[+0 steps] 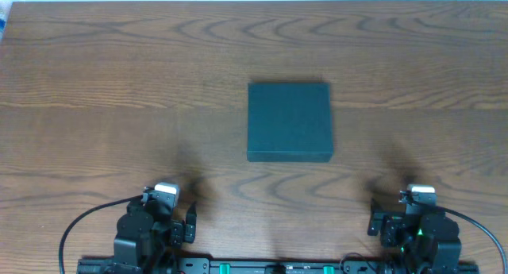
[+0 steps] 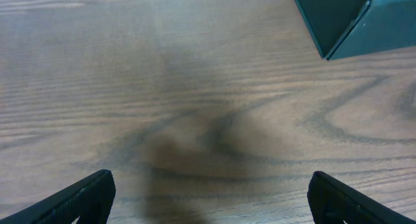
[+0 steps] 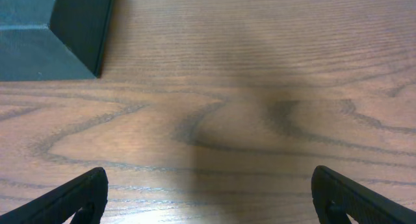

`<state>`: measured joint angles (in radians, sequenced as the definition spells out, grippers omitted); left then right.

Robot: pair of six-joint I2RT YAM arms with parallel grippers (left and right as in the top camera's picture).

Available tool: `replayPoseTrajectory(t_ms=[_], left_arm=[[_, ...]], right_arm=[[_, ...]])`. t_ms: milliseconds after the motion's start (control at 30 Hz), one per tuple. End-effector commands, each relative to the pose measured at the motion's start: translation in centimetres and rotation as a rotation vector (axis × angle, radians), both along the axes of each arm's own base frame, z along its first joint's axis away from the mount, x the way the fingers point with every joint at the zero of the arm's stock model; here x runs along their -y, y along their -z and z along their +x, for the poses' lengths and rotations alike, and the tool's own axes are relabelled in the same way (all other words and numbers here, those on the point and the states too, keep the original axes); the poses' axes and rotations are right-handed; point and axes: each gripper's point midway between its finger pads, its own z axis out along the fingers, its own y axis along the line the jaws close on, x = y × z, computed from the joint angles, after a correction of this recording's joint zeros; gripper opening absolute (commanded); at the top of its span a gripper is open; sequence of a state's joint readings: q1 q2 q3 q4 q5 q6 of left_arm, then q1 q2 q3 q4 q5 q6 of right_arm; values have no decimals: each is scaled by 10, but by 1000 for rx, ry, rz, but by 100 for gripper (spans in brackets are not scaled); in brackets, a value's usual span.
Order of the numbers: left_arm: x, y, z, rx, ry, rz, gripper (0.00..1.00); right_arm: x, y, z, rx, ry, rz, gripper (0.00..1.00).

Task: Pack container

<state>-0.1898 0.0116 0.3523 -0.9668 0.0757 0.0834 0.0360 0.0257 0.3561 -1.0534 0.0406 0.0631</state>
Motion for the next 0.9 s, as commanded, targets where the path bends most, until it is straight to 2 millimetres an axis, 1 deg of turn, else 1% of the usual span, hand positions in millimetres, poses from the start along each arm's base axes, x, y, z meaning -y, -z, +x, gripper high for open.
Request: replayPoseTrajectory(t_ms=[0, 167, 867], left_arm=[[1, 20, -2, -48, 1, 0, 95], [2, 24, 2, -42, -6, -15, 95], [2, 24, 2, -42, -6, -14, 96]], right_arm=[[1, 2, -1, -3, 0, -6, 99], [1, 2, -1, -3, 0, -6, 99], [1, 2, -1, -3, 0, -6, 99]])
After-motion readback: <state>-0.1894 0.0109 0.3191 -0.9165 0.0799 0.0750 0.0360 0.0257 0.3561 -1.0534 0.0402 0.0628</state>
